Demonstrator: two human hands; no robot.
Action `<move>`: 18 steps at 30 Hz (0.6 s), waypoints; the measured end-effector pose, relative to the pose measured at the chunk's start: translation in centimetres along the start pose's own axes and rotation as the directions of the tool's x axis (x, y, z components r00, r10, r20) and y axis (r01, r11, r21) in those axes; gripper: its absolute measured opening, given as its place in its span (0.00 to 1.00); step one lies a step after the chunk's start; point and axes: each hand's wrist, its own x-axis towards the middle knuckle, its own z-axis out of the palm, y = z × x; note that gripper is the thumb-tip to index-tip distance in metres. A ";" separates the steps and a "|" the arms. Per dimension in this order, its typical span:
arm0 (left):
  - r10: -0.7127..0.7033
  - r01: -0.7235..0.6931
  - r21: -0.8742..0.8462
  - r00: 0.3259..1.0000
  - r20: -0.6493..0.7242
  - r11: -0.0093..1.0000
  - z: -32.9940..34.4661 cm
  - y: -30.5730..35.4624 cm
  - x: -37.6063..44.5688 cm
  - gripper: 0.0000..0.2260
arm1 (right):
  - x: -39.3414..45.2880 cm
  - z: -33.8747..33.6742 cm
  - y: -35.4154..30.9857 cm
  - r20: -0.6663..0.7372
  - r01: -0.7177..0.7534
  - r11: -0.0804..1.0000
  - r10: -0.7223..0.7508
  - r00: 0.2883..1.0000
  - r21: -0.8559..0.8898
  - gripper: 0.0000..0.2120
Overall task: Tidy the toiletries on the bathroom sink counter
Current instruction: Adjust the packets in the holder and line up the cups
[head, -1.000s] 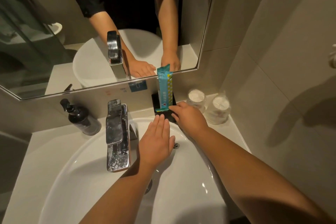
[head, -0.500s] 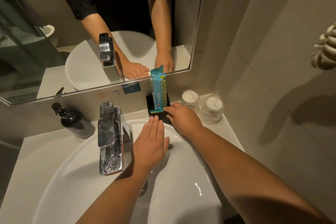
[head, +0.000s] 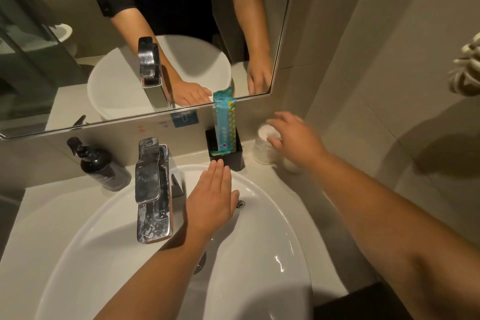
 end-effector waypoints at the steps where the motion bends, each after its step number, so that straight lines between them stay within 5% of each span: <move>1: -0.001 0.001 0.009 1.000 0.002 1.000 0.0 0.0 0.0 0.27 | 0.6 -0.4 0.5 0.072 -0.002 0.997 0.007 0.997 -0.072 0.24; 6: 0.003 -0.003 0.037 1.000 0.015 0.999 0.3 -0.1 0.1 0.28 | 2.3 0.1 0.6 0.294 0.073 0.980 -0.015 0.956 -0.186 0.26; 11: 0.002 -0.003 0.056 1.000 0.020 0.998 0.2 -0.2 0.0 0.29 | 2.5 0.7 0.4 0.318 0.094 0.982 -0.037 0.947 -0.166 0.09; 18: 0.005 -0.008 0.050 0.999 0.049 0.999 0.1 -0.1 0.1 0.30 | 3.0 1.6 -0.8 0.291 0.107 0.989 -0.073 0.954 -0.102 0.12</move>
